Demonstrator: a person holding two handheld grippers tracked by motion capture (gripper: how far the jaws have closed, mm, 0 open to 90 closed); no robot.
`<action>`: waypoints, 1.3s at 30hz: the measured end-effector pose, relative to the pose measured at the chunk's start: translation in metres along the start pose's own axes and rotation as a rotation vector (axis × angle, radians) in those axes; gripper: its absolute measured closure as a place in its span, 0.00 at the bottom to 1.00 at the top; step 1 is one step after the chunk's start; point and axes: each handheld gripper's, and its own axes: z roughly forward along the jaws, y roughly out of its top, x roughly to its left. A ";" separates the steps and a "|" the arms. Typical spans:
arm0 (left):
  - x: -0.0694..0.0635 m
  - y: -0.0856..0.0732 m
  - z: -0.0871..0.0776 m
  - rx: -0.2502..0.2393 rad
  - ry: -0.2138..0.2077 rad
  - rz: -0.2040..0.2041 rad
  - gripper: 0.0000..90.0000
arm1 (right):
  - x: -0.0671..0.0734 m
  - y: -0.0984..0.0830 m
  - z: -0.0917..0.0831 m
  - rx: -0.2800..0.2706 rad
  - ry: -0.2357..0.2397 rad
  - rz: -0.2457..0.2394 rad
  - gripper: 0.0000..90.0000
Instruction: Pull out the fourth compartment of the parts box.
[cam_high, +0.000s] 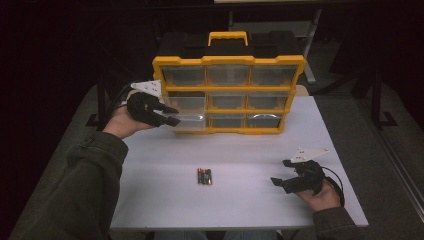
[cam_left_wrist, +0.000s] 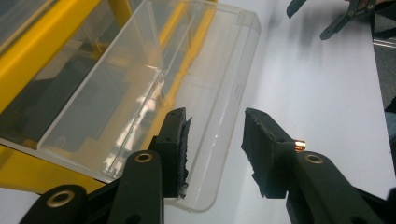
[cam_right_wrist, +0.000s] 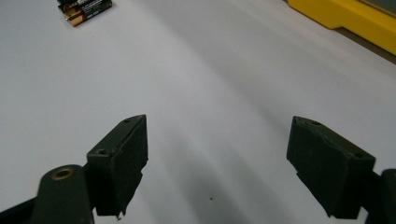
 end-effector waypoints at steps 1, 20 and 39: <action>-0.001 0.001 -0.001 -0.008 0.004 0.002 0.63 | 0.000 0.000 0.000 -0.001 -0.001 0.000 0.21; -0.016 -0.005 -0.036 -0.093 0.049 -0.010 0.58 | 0.000 0.001 0.002 -0.007 0.007 0.008 0.21; -0.047 -0.051 -0.050 -0.147 0.083 -0.093 0.51 | 0.000 0.001 0.001 -0.021 0.020 0.049 0.21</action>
